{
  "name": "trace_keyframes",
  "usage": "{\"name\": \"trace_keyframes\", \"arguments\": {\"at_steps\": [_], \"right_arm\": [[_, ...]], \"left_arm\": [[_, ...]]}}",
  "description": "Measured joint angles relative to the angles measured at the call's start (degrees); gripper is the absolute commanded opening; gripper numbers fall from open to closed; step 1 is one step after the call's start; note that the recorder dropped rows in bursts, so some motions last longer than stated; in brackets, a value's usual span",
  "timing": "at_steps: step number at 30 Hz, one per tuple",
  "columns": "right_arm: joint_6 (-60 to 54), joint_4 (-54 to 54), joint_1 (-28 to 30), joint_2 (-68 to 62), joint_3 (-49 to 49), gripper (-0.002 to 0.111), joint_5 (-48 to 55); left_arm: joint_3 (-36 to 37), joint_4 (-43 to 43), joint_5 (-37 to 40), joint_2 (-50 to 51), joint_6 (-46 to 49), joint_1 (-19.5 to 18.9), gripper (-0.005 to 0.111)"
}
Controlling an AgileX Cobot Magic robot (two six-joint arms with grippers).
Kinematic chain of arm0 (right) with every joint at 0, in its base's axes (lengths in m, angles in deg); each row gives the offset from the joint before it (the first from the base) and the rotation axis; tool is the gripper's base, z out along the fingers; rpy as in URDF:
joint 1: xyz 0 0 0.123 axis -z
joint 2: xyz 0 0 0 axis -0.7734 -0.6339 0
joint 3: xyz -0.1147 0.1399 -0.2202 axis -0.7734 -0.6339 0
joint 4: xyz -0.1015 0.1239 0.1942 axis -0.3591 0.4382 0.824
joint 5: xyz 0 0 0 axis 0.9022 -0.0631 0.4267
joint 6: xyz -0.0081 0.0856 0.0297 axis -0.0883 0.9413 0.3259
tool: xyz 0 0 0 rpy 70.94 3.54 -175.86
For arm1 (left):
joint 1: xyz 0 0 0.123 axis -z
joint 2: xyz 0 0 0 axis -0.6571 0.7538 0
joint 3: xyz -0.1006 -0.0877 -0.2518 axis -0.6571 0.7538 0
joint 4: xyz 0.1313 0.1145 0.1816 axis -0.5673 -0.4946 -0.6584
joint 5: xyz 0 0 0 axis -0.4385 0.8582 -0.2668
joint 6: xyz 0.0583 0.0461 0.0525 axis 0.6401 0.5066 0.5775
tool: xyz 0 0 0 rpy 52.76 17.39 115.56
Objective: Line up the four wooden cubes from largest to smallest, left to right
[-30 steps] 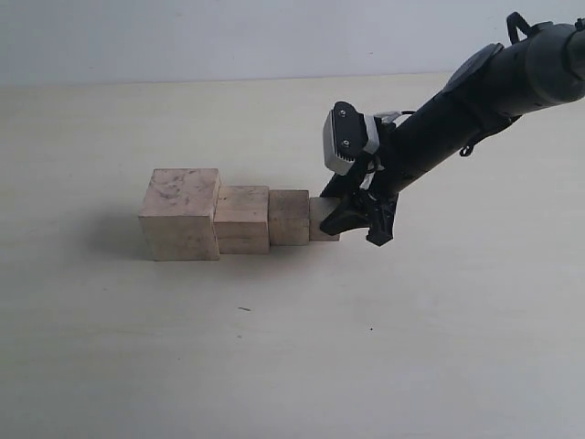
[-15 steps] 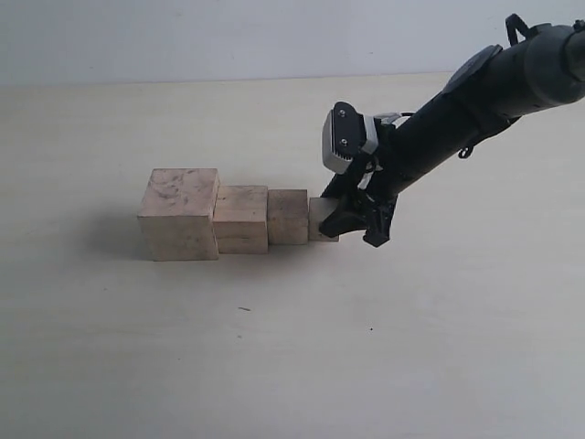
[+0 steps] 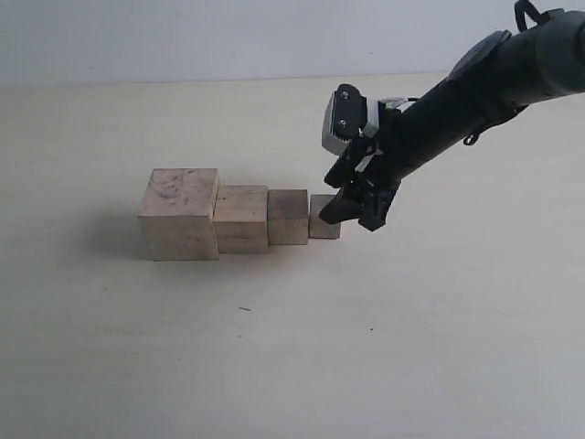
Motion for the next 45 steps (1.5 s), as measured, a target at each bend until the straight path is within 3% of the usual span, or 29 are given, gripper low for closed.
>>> {"name": "trace_keyframes", "arguments": {"at_steps": [12,19,33,45], "right_arm": [[15.4,-9.05,0.0,7.18,0.0,0.059,-2.13],[23.36,-16.47,0.0,6.57,0.0,0.059,-9.02],[24.34,-14.47,0.0,0.54,0.0,0.059,-16.37],[20.84,-10.25,0.0,-0.41,-0.13,0.059,-11.31]], "left_arm": [[0.0,0.0,0.0,0.0,0.0,0.0,0.0],[0.0,0.0,0.0,0.0,0.0,0.0,0.0],[0.0,0.0,0.0,0.0,0.0,0.0,0.0],[0.0,0.0,0.0,0.0,0.0,0.0,0.0]]}}
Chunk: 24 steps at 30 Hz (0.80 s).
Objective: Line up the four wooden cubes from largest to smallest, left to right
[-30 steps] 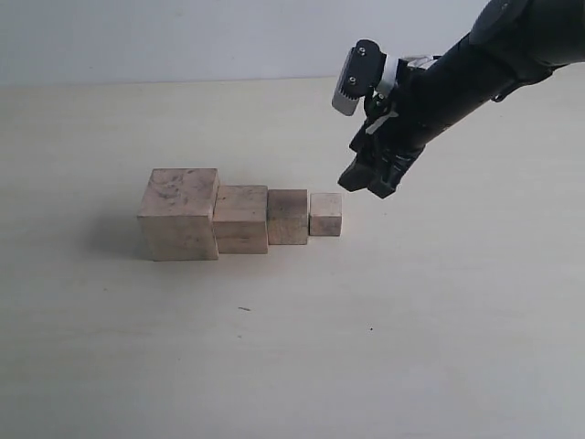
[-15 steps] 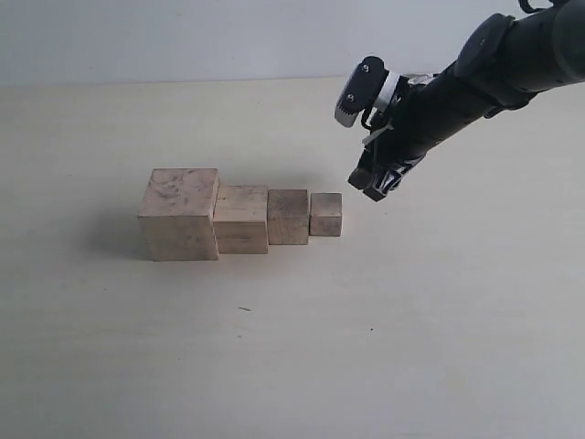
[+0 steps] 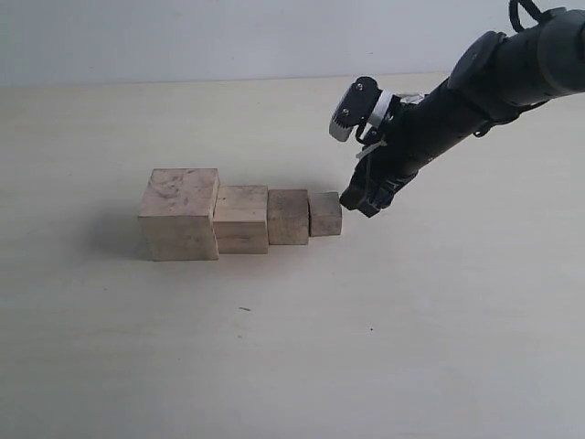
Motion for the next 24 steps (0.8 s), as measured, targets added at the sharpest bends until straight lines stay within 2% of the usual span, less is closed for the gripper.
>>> {"name": "trace_keyframes", "arguments": {"at_steps": [15,18,21,24], "right_arm": [[-1.49,0.89,0.0,0.43,0.0,0.059,1.67],[5.77,-3.9,0.0,3.89,0.0,0.058,-1.08],[18.37,-8.49,0.0,7.28,0.0,0.042,-1.78],[33.56,-9.47,0.0,11.04,0.0,0.005,0.23]], "left_arm": [[0.0,0.0,0.0,0.0,0.0,0.0,0.0],[0.0,0.0,0.0,0.0,0.0,0.0,0.0],[0.0,0.0,0.0,0.0,0.0,0.0,0.0],[0.0,0.0,0.0,0.0,0.0,0.0,0.0]]}}
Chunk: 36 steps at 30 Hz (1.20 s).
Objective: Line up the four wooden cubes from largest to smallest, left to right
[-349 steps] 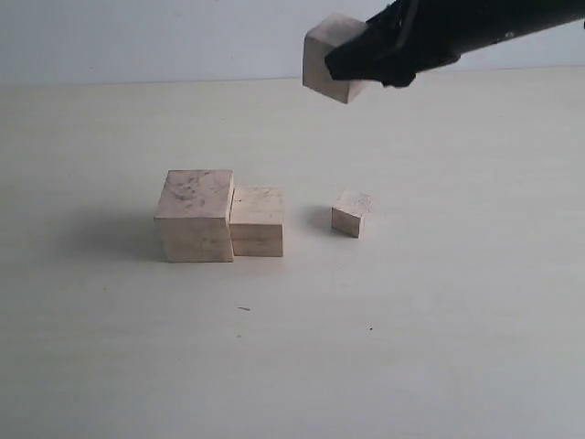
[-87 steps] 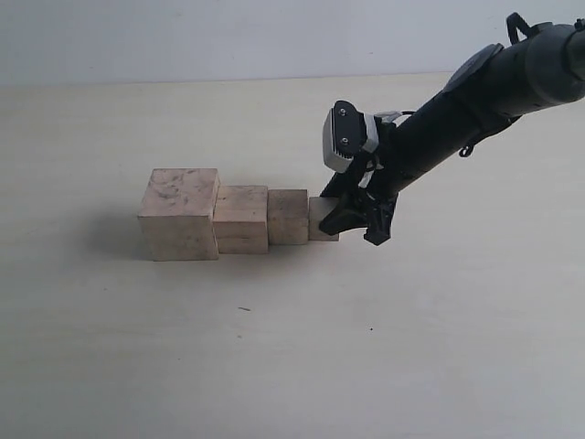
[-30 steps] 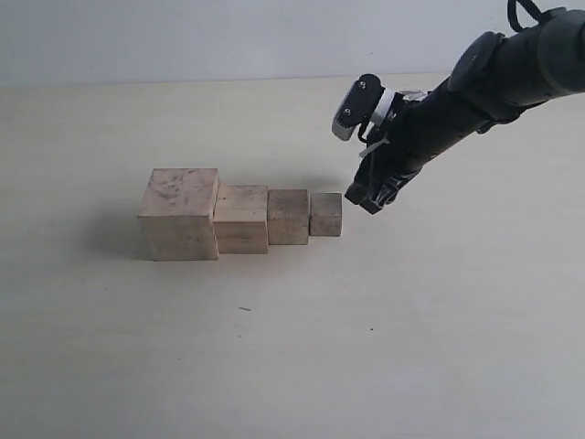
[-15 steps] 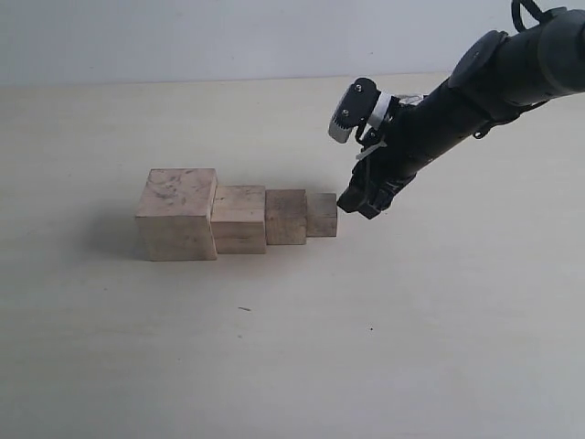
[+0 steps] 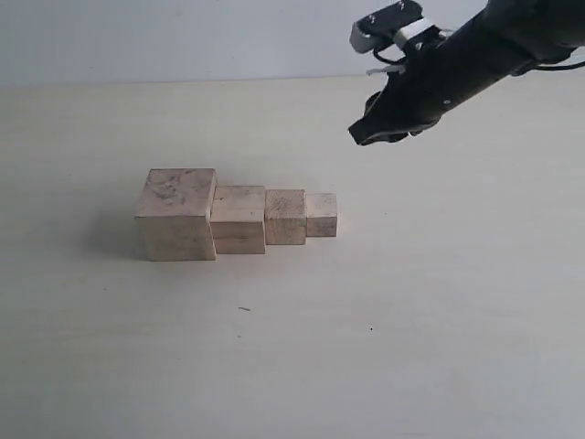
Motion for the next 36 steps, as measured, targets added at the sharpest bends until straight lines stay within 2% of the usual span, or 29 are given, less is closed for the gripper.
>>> {"name": "trace_keyframes", "arguments": {"at_steps": [1,5,8,12,15,19,31,36], "right_arm": [[3.64,-0.1,0.0,1.8,0.0,0.0,1.89],[7.54,0.58,0.0,7.07,0.0,0.0,4.51],[17.51,2.18,0.0,11.05,-0.89,0.0,3.5],[23.99,7.59,0.0,21.51,-13.68,0.0,-4.48],[24.45,11.36,0.0,30.98,-23.94,0.0,-5.33],[24.74,12.24,0.0,39.52,-29.57,0.0,-4.82],[24.97,12.6,0.0,54.49,-30.53,0.0,-4.48],[24.97,6.64,0.0,59.14,-30.53,0.0,-9.36]], "left_arm": [[0.0,0.0,0.0,0.0,0.0,0.0,0.0],[0.0,0.0,0.0,0.0,0.0,0.0,0.0],[0.0,0.0,0.0,0.0,0.0,0.0,0.0],[0.0,0.0,0.0,0.0,0.0,0.0,0.0],[0.0,0.0,0.0,0.0,0.0,0.0,0.0],[0.0,0.0,0.0,0.0,0.0,0.0,0.0],[0.0,0.0,0.0,0.0,0.0,0.0,0.0],[0.0,0.0,0.0,0.0,0.0,0.0,0.0]]}}
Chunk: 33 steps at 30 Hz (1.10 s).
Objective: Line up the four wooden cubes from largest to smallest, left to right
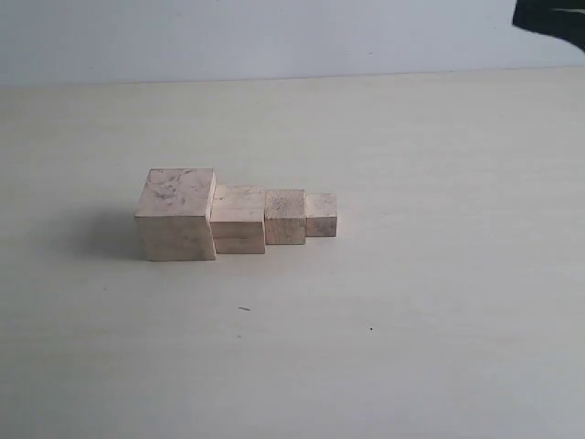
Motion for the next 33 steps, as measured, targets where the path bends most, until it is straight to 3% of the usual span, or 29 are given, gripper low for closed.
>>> {"name": "trace_keyframes", "arguments": {"at_steps": [6,14,18,24,33], "right_arm": [[0.27,-6.82,1.93,6.58,-0.93,0.0,-0.96],[1.26,-9.06,18.96,23.03,-13.23,0.0,-1.65],[1.37,-12.38,23.31,32.51,-20.2,0.0,-1.65],[1.49,-16.75,24.59,43.07,-26.89,0.0,-1.65],[7.7,-22.92,24.58,44.52,-32.5,0.0,-1.98]], "left_arm": [[0.0,0.0,0.0,0.0,0.0,0.0,0.0],[0.0,0.0,0.0,0.0,0.0,0.0,0.0],[0.0,0.0,0.0,0.0,0.0,0.0,0.0],[0.0,0.0,0.0,0.0,0.0,0.0,0.0],[0.0,0.0,0.0,0.0,0.0,0.0,0.0]]}}
